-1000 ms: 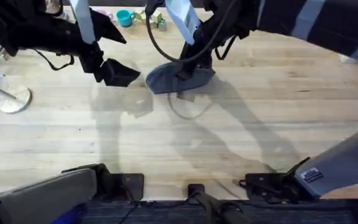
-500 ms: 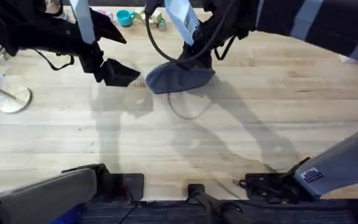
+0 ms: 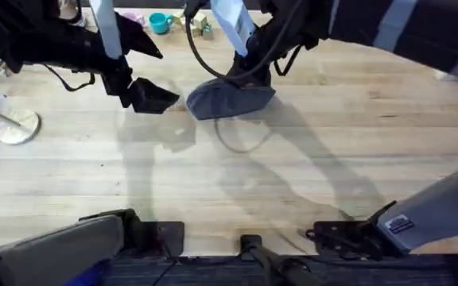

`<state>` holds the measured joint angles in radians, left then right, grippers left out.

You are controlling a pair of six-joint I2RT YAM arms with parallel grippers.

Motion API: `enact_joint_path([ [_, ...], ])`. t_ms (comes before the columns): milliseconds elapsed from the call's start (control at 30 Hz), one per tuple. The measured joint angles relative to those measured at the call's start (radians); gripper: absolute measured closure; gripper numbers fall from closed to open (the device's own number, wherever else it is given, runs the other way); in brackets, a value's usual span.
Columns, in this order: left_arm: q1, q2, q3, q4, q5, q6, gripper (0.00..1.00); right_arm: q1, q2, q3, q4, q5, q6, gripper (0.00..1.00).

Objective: Unzip the bag, pick up the pens from the table one at a time and place them inside, then zip the bag closed.

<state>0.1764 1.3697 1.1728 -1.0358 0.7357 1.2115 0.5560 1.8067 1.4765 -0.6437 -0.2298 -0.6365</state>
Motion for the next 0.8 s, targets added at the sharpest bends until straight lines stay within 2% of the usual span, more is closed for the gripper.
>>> enact_joint_path([
  [200, 0.0, 0.008, 0.0, -0.02, 0.001, 0.061, 0.008, 0.009, -0.046, 0.0, -0.006, -0.002, 0.0, 0.971],
  [333, 0.0, 0.07, 0.0, -0.02, 0.014, 0.105, 0.008, 0.009, -0.053, 0.0, -0.008, -0.002, 0.0, 0.971],
  [567, 0.0, 0.254, 0.0, -0.01, 0.103, 0.191, 0.008, 0.011, -0.053, 0.0, -0.01, -0.002, 0.0, 0.97],
  [800, 0.0, 0.399, 0.0, 0.046, 0.214, 0.226, 0.007, 0.011, -0.053, 0.0, -0.01, -0.002, 0.0, 0.97],
])
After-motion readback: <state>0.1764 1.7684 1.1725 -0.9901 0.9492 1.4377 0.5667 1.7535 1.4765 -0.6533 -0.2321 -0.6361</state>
